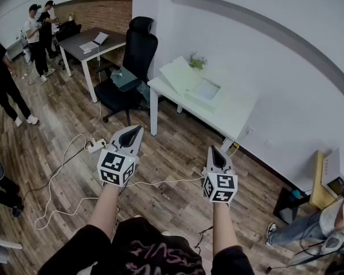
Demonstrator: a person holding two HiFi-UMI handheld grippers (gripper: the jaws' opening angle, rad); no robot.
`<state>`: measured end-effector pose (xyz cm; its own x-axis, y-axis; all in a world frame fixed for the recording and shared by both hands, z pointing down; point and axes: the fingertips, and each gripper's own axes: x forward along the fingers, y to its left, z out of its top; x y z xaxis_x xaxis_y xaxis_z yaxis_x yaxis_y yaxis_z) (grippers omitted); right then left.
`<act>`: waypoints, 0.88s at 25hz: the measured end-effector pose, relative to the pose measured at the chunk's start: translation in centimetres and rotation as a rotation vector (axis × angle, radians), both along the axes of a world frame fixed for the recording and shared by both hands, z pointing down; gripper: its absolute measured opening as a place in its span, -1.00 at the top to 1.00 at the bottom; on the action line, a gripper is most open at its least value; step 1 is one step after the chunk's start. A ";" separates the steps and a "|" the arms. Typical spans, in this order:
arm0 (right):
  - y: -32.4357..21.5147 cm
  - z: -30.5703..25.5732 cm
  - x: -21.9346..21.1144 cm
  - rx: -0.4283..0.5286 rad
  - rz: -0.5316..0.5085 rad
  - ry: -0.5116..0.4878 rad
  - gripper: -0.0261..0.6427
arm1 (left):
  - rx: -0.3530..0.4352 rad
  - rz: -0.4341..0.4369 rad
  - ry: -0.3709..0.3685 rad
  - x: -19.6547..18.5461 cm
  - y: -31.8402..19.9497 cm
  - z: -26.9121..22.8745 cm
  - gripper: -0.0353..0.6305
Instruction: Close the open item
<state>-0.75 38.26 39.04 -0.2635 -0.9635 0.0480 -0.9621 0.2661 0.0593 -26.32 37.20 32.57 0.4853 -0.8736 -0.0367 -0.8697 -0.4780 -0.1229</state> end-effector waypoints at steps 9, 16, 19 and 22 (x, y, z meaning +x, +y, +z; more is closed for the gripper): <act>-1.6 0.1 -0.3 -0.010 -0.002 0.000 0.85 | -0.023 0.000 0.008 -0.2 -1.6 0.6 0.86; -3.5 -0.4 -1.6 0.004 -0.007 -0.017 0.84 | -0.035 0.007 0.016 -1.3 -3.8 1.2 0.86; -5.0 -0.6 -2.7 0.006 -0.010 -0.012 0.84 | -0.041 0.010 0.019 -2.2 -5.2 1.5 0.86; -6.7 -0.6 -4.0 -0.002 -0.008 -0.005 0.84 | -0.046 0.017 0.022 -3.3 -7.0 1.4 0.86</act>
